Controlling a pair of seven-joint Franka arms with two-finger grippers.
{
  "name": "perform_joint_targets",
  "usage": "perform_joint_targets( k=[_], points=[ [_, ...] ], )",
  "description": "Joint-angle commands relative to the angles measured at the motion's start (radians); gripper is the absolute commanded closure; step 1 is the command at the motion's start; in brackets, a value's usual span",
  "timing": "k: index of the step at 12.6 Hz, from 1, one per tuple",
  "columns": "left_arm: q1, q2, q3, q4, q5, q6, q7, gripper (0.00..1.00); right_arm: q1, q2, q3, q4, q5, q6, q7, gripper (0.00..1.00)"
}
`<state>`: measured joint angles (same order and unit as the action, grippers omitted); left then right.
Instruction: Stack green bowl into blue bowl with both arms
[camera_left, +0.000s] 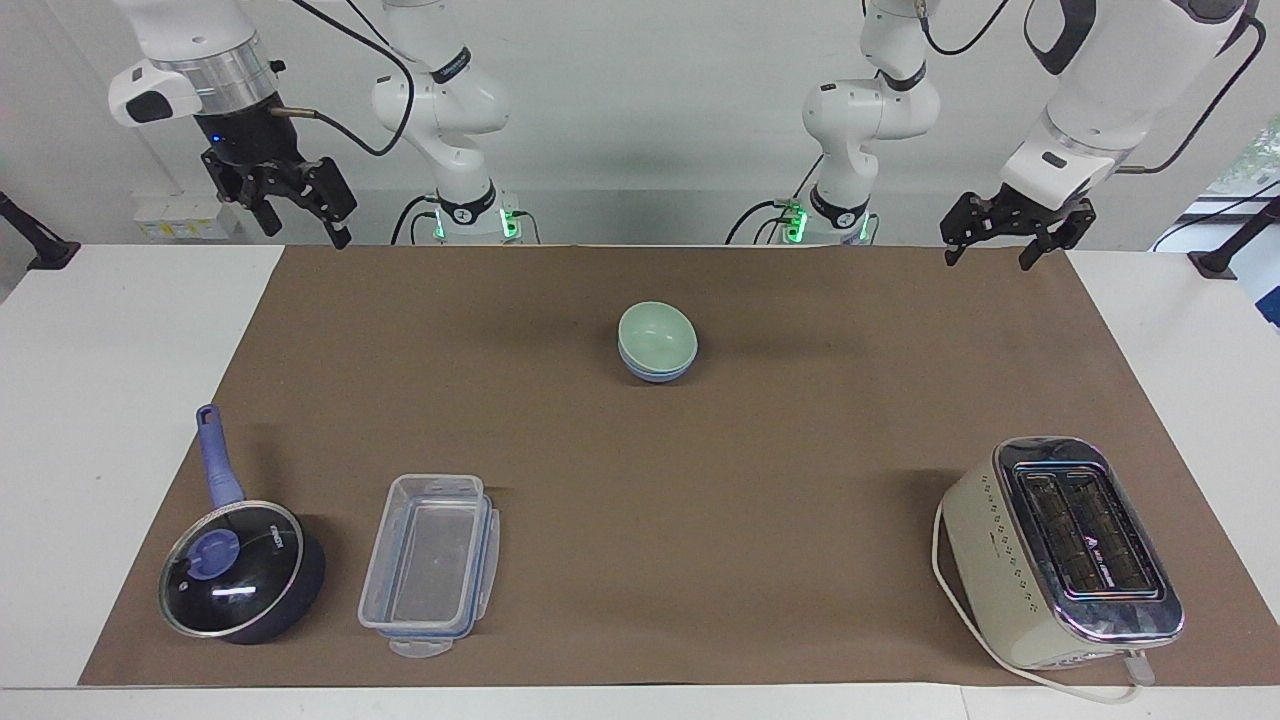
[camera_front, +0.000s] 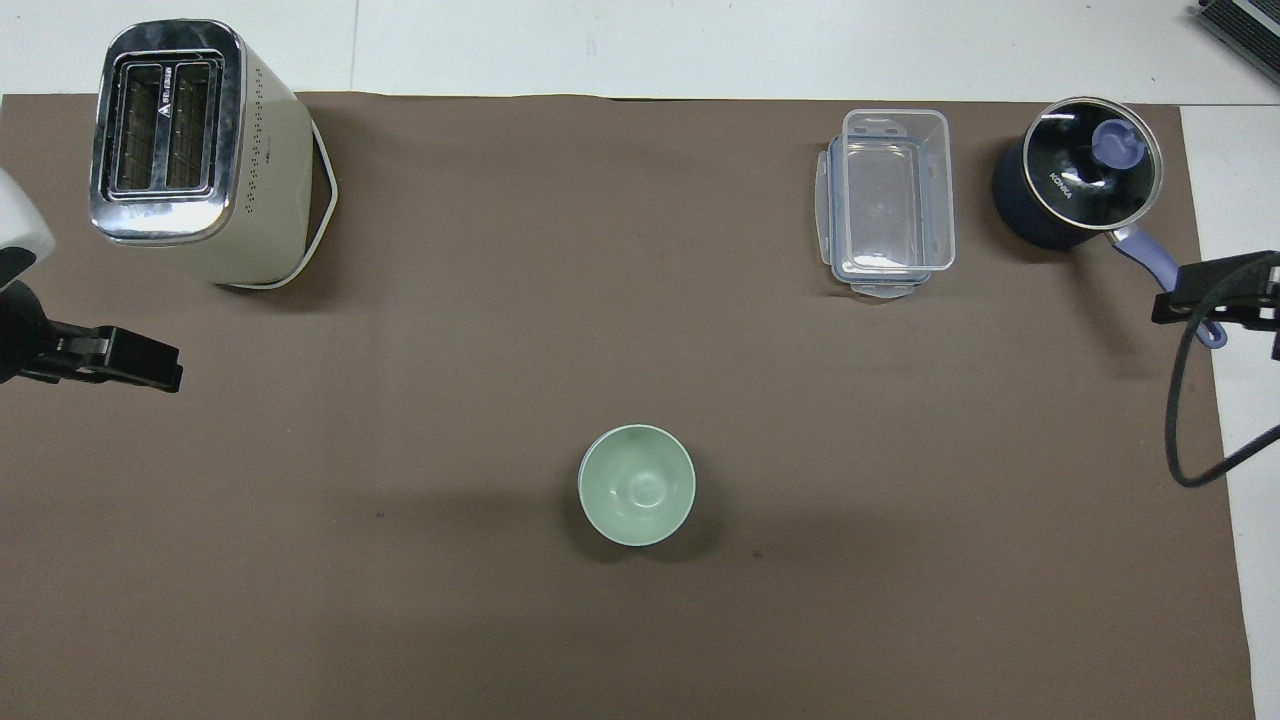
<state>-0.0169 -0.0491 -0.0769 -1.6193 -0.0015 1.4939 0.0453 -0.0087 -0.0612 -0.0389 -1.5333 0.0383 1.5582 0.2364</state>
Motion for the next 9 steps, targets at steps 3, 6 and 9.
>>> perform_joint_targets(
  k=[3,6,9],
  points=[
    [0.012,0.006,-0.009,0.022,0.008,-0.026,0.002,0.00,-0.031,-0.005,0.008,0.003,-0.009,-0.029,-0.058,0.00],
    [0.012,0.005,-0.009,0.022,0.008,-0.024,0.002,0.00,-0.030,-0.012,0.013,-0.002,-0.009,-0.061,-0.060,0.00],
    [0.012,0.005,-0.009,0.022,0.008,-0.026,0.002,0.00,-0.028,-0.028,0.011,-0.028,-0.011,-0.061,-0.072,0.00]
  ],
)
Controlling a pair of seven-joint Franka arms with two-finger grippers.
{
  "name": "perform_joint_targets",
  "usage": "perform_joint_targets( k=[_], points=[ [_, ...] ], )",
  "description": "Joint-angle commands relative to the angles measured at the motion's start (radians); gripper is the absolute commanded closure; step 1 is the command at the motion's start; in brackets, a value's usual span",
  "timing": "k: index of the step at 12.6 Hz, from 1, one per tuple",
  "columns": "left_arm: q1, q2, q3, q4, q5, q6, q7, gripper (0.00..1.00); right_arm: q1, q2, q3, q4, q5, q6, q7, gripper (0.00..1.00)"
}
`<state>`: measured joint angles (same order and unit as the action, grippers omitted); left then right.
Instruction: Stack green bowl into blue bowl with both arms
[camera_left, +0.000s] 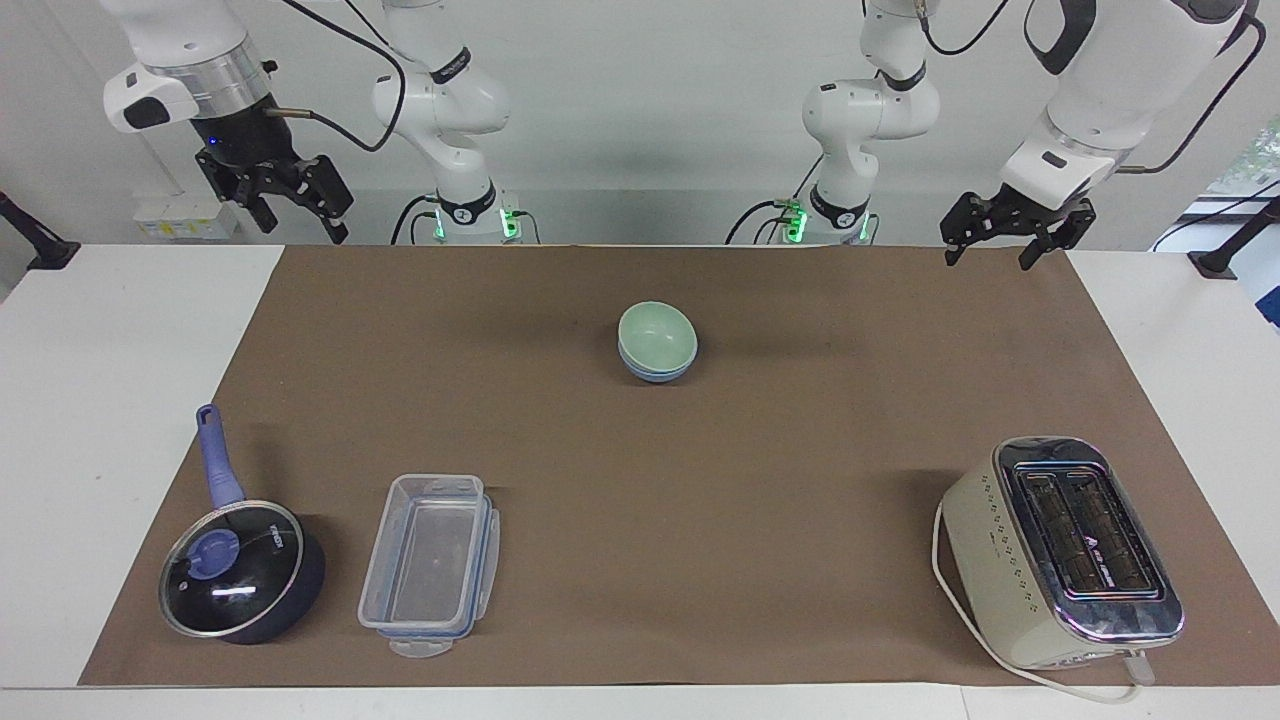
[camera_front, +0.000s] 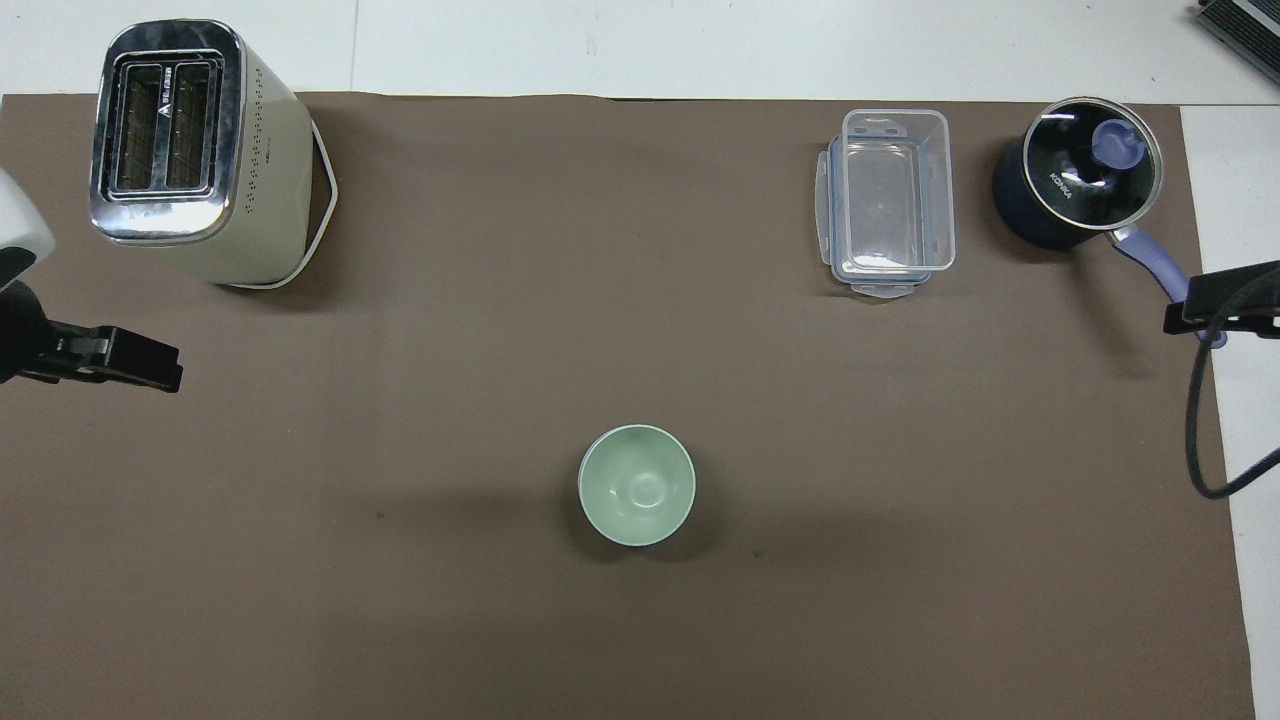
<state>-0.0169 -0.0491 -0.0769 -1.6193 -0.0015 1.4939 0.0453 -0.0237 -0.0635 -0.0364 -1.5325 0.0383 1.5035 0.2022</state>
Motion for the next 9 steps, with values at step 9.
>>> perform_joint_targets(
  k=[9],
  points=[
    [0.029,0.008,-0.007,0.024,0.006,0.014,-0.005,0.00,-0.007,-0.044,0.012,-0.058,-0.043,0.014,-0.084,0.00]
  ],
)
